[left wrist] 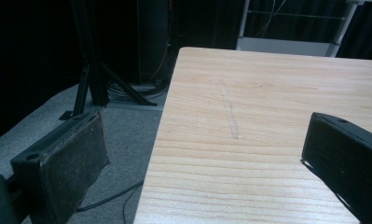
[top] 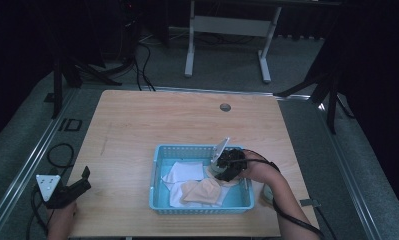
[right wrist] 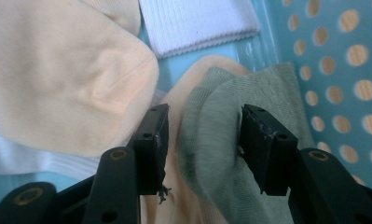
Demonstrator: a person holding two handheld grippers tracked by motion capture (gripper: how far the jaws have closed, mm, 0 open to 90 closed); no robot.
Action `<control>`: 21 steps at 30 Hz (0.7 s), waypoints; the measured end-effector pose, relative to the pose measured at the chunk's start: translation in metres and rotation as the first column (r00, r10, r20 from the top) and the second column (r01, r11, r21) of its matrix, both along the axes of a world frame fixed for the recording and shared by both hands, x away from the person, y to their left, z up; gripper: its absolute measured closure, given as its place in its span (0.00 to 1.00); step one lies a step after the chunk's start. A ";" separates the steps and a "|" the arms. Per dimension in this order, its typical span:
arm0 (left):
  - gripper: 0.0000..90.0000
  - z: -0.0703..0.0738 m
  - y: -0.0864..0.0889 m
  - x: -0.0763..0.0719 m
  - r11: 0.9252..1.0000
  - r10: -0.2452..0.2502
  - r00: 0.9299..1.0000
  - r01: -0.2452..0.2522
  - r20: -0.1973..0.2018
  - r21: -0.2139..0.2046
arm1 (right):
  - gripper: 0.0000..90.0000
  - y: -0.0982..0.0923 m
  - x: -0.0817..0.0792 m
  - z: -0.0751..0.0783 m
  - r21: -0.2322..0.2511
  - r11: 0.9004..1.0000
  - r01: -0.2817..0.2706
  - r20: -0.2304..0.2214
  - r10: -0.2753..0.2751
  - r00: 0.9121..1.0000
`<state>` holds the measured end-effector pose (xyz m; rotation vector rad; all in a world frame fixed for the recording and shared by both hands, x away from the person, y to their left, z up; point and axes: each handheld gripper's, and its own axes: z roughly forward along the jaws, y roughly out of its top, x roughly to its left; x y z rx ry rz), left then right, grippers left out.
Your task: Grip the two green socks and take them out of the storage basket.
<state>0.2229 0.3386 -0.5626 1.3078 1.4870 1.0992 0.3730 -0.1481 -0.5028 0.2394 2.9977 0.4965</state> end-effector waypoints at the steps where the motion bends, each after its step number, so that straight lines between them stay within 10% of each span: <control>1: 0.01 0.000 0.000 0.000 1.000 0.000 1.000 0.000 0.000 -0.001 | 0.58 0.001 0.000 -0.002 -0.003 1.000 0.001 -0.001 -0.001 1.000; 11: 0.01 0.000 0.000 0.000 1.000 0.001 1.000 -0.001 -0.001 -0.001 | 0.88 0.001 0.002 0.005 -0.017 1.000 0.008 0.023 -0.008 1.000; 21: 0.01 0.000 0.000 0.000 1.000 0.002 1.000 -0.002 -0.002 0.000 | 0.91 0.001 -0.007 0.039 0.025 0.999 -0.033 0.068 0.031 0.997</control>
